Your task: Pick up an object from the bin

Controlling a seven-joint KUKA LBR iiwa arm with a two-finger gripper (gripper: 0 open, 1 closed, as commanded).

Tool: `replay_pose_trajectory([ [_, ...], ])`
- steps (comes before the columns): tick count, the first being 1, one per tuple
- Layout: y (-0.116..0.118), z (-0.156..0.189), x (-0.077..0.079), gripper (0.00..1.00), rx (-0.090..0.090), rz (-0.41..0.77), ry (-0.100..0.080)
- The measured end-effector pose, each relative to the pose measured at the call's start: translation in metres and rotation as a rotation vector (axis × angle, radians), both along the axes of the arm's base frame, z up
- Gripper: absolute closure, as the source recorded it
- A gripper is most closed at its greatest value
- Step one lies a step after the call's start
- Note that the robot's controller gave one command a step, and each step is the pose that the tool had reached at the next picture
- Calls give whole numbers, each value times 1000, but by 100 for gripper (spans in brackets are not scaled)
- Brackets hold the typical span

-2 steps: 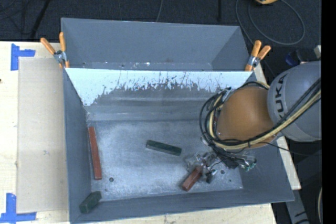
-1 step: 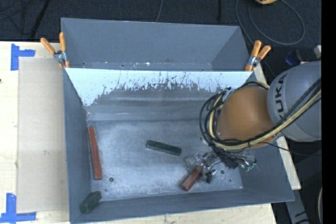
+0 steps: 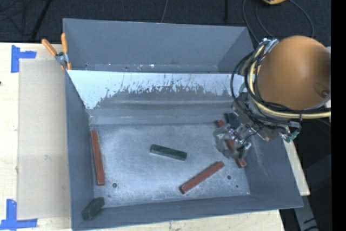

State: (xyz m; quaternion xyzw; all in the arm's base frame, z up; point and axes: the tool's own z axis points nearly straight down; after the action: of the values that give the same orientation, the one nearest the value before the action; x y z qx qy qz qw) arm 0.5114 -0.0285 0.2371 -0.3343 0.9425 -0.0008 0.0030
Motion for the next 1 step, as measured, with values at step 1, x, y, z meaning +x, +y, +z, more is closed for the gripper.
replay_pose_trajectory([
  [1,0,-2,-1,0,1,-2,6],
])
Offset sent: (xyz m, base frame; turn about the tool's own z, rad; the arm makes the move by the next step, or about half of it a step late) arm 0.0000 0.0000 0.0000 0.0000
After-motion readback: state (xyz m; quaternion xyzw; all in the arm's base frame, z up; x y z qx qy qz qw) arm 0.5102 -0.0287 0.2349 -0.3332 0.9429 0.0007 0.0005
